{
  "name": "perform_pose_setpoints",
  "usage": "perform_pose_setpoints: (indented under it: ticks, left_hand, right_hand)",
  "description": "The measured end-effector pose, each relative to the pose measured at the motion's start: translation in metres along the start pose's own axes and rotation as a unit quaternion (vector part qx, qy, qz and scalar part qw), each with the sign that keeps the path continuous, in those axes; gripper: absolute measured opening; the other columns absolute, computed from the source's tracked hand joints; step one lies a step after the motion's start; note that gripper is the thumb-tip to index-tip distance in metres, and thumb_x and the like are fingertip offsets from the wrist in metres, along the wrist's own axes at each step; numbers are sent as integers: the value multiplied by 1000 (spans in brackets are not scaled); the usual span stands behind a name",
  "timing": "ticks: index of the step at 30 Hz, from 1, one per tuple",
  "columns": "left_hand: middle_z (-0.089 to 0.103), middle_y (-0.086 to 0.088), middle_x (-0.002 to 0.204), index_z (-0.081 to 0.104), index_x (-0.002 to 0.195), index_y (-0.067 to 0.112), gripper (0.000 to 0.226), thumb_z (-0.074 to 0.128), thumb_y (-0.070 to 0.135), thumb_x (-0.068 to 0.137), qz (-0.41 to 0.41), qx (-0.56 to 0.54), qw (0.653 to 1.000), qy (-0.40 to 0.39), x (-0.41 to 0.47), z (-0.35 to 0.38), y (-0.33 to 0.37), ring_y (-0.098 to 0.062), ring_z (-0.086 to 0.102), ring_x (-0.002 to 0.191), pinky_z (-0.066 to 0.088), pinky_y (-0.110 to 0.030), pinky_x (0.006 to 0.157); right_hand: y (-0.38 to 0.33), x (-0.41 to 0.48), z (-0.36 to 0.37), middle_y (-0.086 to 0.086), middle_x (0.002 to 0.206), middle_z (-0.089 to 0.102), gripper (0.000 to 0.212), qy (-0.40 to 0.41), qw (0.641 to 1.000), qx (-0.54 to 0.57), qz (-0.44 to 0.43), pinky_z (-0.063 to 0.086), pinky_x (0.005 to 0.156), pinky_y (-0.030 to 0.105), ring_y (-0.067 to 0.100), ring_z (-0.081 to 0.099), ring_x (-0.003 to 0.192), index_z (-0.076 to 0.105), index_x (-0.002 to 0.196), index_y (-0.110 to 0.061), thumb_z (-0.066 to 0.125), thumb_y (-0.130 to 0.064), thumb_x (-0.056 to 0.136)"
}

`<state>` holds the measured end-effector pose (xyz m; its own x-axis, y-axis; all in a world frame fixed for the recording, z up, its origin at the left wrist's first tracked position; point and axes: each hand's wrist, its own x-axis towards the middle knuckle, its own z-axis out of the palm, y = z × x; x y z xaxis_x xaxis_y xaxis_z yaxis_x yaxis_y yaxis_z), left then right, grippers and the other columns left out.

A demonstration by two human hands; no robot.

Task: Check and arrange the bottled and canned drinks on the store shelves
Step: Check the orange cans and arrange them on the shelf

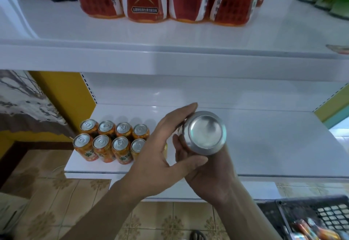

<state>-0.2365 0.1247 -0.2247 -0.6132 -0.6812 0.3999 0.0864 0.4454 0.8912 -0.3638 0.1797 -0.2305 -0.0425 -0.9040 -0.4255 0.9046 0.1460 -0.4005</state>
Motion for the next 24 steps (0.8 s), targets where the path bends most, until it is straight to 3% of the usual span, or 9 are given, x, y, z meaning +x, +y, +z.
perform_pose_setpoints:
  ticks: [4, 7, 10, 11, 13, 16, 18, 21, 24]
  left_hand:
    - [45, 8, 149, 35, 148, 28, 83, 81, 18, 80, 8, 50, 999, -20, 2, -6, 1, -21, 41, 141, 39, -37, 113]
    - [56, 12, 136, 47, 135, 30, 73, 84, 20, 73, -17, -9, 999, 49, 2, -6, 0, -21, 51, 132, 49, -35, 103]
    - [65, 5, 122, 57, 122, 28, 66, 87, 29, 63, -111, -186, 963, 159, 2, -1, 3, -21, 63, 118, 58, -34, 87]
    - [67, 3, 120, 58, 120, 28, 66, 90, 34, 62, -154, -230, 943, 187, 2, 0, 2, -21, 65, 114, 59, -32, 84]
    - [68, 0, 119, 58, 119, 29, 70, 92, 44, 60, -214, -247, 924, 198, 1, 1, 0, -20, 67, 111, 58, -28, 81]
    - [61, 2, 127, 49, 130, 34, 81, 86, 50, 60, -211, -206, 945, 139, 0, -5, -4, -17, 64, 116, 56, -27, 84]
    - [54, 7, 136, 44, 137, 40, 79, 82, 38, 68, -164, -206, 960, 96, -3, -11, -6, -17, 62, 119, 56, -31, 87]
    - [61, 7, 129, 56, 128, 44, 59, 80, 27, 77, -161, -212, 959, 101, -4, -14, -4, -19, 67, 111, 56, -45, 87]
    - [69, -4, 120, 62, 121, 34, 52, 77, 39, 71, -242, -283, 915, 156, 0, -5, 1, -19, 72, 98, 56, -26, 72]
  right_hand:
    - [-1, 1, 0, 10, 90, 76, 53, -19, 998, -46, -29, 60, 62, 26, 20, 75, 75, 82, 84, -8, 42, -38, 101]
    - [-1, 7, -8, 13, 107, 75, 50, -33, 986, -150, -69, 61, 74, 30, 21, 74, 90, 72, 121, -9, 43, -45, 101]
    - [-2, 8, -22, 7, 130, 68, 73, -68, 952, -244, -171, 58, 92, 39, 29, 68, 116, 40, 151, -37, 71, -52, 86]
    - [-4, 8, -26, 4, 129, 68, 81, -85, 935, -277, -203, 58, 92, 40, 31, 67, 117, 39, 148, -46, 79, -46, 78]
    - [-6, 5, -26, -3, 118, 70, 74, -86, 904, -333, -252, 59, 85, 35, 31, 68, 112, 46, 141, -43, 76, -39, 73]
    - [-11, 2, -18, 0, 104, 72, 55, -37, 896, -354, -266, 58, 65, 29, 29, 73, 93, 59, 123, -26, 68, -51, 75]
    - [-15, 2, -16, 7, 96, 74, 51, -20, 887, -385, -254, 55, 57, 26, 27, 74, 79, 59, 117, -19, 58, -57, 83]
    - [-19, -1, -18, 1, 110, 70, 49, -52, 868, -433, -238, 58, 68, 28, 24, 73, 89, 53, 127, -30, 55, -53, 84]
    - [-20, -4, -20, -20, 108, 65, 59, -77, 842, -461, -269, 58, 77, 26, 14, 69, 101, 43, 134, -34, 70, -28, 82]
